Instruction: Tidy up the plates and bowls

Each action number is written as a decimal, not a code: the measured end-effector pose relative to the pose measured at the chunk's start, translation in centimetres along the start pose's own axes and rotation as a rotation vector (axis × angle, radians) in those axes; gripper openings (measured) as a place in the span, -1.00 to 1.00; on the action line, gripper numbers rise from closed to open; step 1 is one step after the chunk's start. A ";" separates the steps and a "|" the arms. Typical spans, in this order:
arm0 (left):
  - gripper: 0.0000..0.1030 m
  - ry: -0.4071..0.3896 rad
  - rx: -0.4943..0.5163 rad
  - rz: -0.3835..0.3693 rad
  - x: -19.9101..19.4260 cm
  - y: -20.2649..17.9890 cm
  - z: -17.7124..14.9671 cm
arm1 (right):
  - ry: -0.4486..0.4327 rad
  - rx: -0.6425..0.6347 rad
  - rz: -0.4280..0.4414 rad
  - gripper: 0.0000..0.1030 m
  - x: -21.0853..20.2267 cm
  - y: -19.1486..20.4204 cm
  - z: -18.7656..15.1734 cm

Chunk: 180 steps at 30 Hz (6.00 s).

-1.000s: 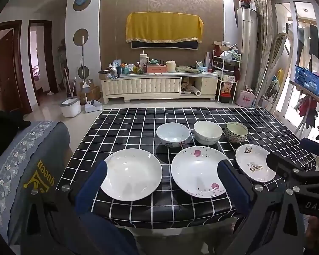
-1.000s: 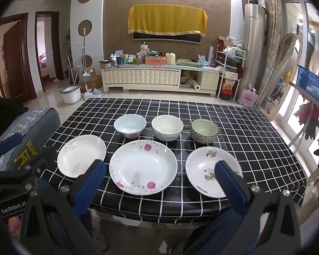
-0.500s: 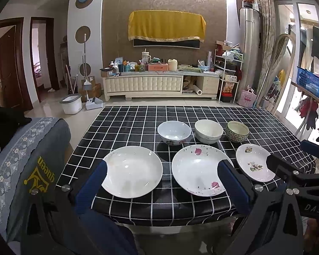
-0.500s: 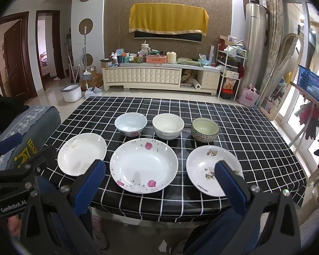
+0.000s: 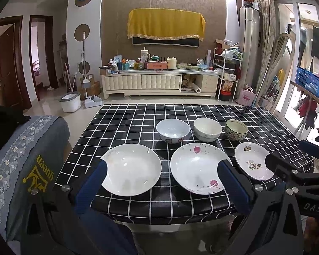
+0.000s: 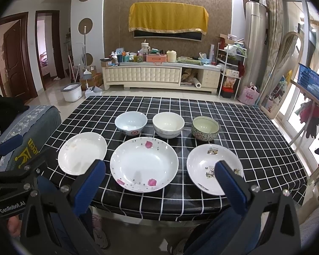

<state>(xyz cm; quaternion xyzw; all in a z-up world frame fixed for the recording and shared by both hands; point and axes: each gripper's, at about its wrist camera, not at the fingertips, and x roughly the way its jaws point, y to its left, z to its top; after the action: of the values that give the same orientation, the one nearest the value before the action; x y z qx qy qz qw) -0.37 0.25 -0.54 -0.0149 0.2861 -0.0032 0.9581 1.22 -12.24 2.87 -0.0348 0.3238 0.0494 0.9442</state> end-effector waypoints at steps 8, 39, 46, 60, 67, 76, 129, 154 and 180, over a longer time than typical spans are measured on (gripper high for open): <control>0.99 0.018 -0.008 -0.012 0.1 0.1 0.1 | 0.007 0.000 -0.009 1.00 0.1 0.0 0.1; 0.99 0.043 0.006 -0.005 0.1 -0.4 0.1 | 0.025 0.005 -0.013 1.00 0.1 -0.4 -0.2; 0.99 0.034 0.026 0.002 0.0 -0.8 0.6 | 0.027 0.002 -0.012 1.00 0.2 -0.4 0.2; 1.00 -0.001 -0.026 0.082 1.1 2.2 3.4 | 0.013 -0.060 0.027 1.00 2.7 2.1 4.0; 1.00 0.041 -0.063 0.113 3.8 5.9 4.2 | 0.076 -0.100 0.092 1.00 7.4 5.3 5.2; 1.00 0.159 -0.111 0.119 9.8 10.2 3.6 | 0.193 -0.131 0.194 1.00 13.8 9.3 5.7; -0.51 0.638 -0.260 0.019 25.2 18.6 -5.0 | 0.582 -0.166 0.276 -0.30 27.9 15.4 1.6; -0.52 0.611 -0.298 0.050 23.4 19.1 -5.7 | 0.555 -0.157 0.337 -0.30 26.4 14.9 1.2; -0.52 0.537 -0.102 -0.146 20.9 3.9 -1.2 | 0.444 0.047 0.210 -0.30 20.0 -1.7 0.5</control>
<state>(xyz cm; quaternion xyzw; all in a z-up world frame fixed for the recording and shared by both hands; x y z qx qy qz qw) 16.44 3.82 -13.14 -0.0822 0.5276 -0.0616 0.8433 17.42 -12.49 -8.99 0.0110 0.5262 0.1308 0.8402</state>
